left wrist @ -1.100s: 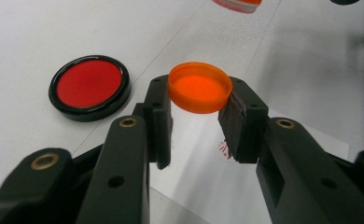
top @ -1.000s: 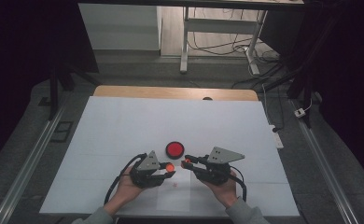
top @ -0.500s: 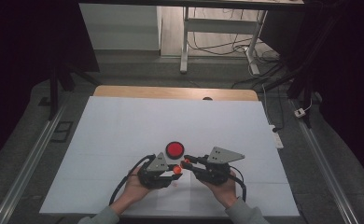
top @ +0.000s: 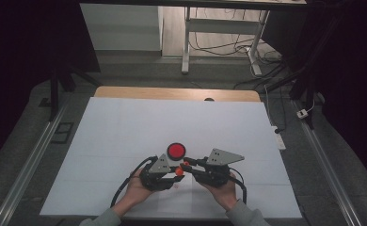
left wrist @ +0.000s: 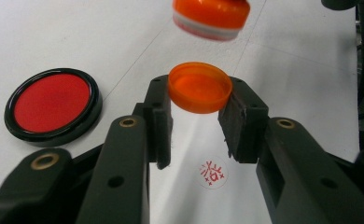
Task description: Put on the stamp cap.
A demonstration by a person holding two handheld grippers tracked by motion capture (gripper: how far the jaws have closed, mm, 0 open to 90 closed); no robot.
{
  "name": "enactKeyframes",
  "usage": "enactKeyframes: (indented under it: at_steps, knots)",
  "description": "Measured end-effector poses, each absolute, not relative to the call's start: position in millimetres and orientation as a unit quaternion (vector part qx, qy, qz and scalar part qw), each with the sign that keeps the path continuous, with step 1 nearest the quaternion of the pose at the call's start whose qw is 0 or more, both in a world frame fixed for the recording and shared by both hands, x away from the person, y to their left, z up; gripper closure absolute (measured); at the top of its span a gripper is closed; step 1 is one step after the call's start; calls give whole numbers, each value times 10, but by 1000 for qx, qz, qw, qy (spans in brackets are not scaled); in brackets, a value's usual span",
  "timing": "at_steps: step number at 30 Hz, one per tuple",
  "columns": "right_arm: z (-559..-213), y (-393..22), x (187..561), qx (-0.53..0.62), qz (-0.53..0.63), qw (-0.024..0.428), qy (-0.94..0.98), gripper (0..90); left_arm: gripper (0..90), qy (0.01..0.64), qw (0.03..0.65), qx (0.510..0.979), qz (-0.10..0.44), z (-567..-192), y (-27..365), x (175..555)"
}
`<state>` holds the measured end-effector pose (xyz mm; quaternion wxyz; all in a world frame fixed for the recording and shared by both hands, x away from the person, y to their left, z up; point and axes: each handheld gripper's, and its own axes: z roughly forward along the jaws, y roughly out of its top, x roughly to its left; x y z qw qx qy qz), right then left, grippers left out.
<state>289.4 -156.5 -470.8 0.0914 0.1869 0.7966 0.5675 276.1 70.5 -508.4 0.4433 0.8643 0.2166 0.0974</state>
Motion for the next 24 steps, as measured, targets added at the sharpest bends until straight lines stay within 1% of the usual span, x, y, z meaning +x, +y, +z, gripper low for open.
enactKeyframes:
  at_steps: [24]
  knots:
    - [-4789, -1469, 2875, 179, 555, 83, 808, 720, 645, 214, 445, 864, 101, -5076, 701, 2744]
